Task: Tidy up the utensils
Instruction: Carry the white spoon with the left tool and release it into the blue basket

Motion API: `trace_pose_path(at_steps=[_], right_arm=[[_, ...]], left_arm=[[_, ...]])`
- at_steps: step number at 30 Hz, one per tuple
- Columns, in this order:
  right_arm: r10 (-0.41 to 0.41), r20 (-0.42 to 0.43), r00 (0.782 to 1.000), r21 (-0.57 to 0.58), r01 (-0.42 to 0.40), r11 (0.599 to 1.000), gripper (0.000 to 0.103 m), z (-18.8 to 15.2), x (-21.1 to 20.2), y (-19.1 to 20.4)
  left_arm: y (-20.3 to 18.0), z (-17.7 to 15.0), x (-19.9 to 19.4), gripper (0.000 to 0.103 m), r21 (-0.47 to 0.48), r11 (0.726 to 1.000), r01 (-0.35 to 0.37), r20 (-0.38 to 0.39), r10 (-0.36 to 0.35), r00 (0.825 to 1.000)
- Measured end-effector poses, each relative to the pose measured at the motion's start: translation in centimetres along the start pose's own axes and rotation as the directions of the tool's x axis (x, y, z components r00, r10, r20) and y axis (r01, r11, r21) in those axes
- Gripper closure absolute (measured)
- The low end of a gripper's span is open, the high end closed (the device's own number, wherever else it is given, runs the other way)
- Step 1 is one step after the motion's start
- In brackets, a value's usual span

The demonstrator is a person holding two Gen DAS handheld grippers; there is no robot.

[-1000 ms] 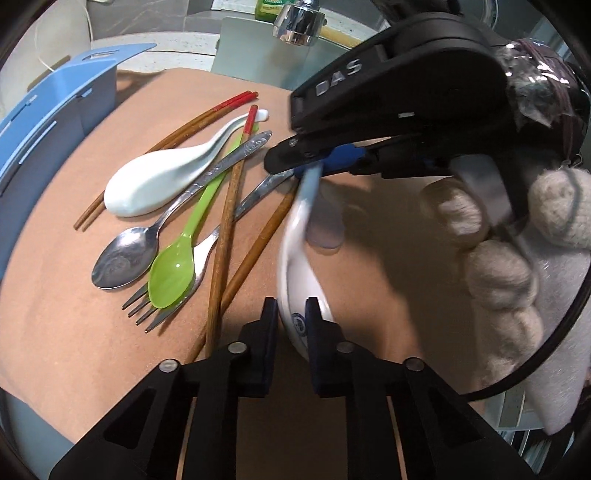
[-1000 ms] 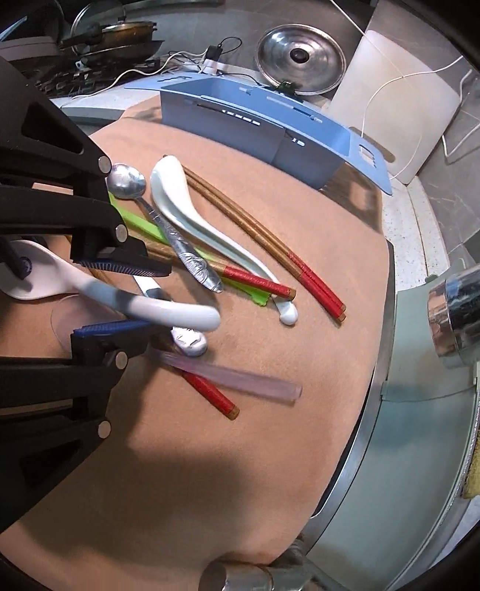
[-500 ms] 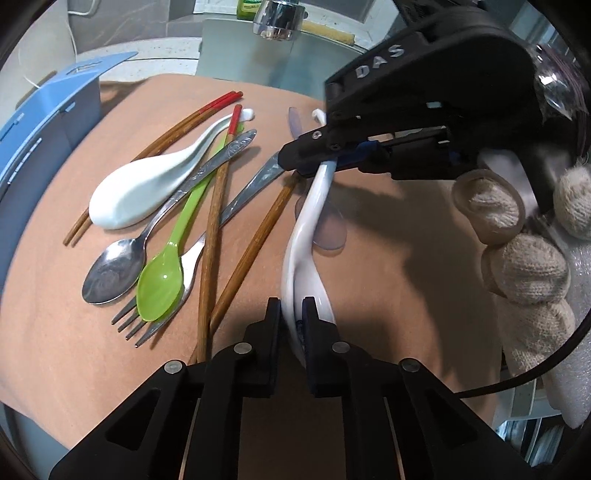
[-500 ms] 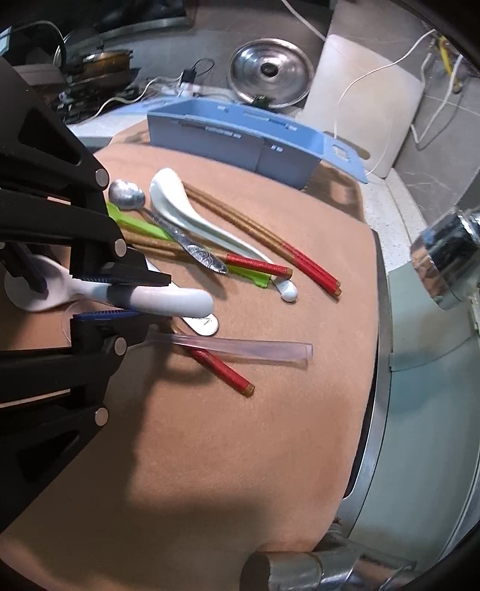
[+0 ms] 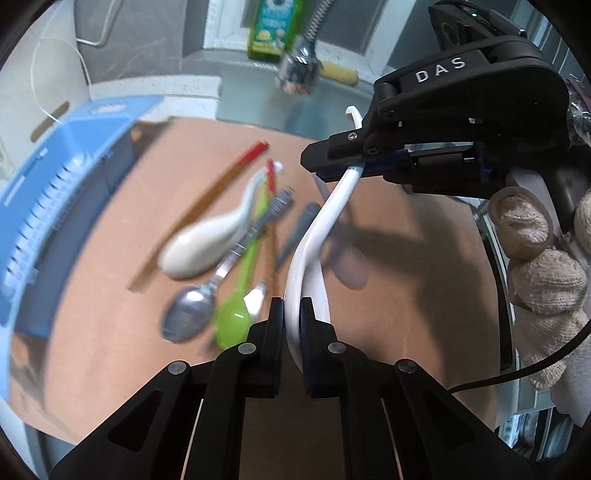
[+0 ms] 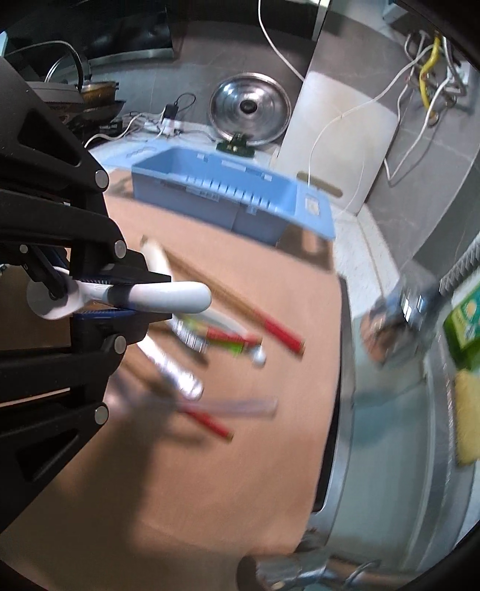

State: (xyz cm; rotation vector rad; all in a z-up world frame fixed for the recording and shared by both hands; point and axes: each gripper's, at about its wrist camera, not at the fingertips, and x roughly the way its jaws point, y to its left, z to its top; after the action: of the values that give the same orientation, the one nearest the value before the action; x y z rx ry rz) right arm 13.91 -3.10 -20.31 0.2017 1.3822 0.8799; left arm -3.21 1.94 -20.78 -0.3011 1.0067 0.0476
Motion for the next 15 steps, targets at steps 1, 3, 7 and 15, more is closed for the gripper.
trace_pose_path(at_steps=[1,3,7,15], right_arm=[[0.005,0.008,1.0,-0.008,-0.005,1.0,0.094,0.2,0.1,1.0],[0.019,0.021,1.0,-0.025,-0.019,1.0,0.094,0.5,0.3,3.1],[0.051,0.029,0.998,-0.056,-0.049,0.997,0.094,1.3,1.2,6.9],[0.125,0.01,0.992,-0.09,-0.124,0.988,0.094,4.5,6.5,14.8]], left_arm=[[0.4,0.1,-0.4,0.096,-0.001,1.0,-0.003,0.008,0.003,1.0],[1.8,0.7,-1.3,0.096,-0.005,1.0,-0.002,0.028,0.003,1.0],[5.5,1.9,-3.5,0.096,-0.013,1.0,-0.022,0.061,0.023,0.998],[13.1,3.9,-7.0,0.096,-0.033,0.995,-0.098,0.105,0.101,0.989]])
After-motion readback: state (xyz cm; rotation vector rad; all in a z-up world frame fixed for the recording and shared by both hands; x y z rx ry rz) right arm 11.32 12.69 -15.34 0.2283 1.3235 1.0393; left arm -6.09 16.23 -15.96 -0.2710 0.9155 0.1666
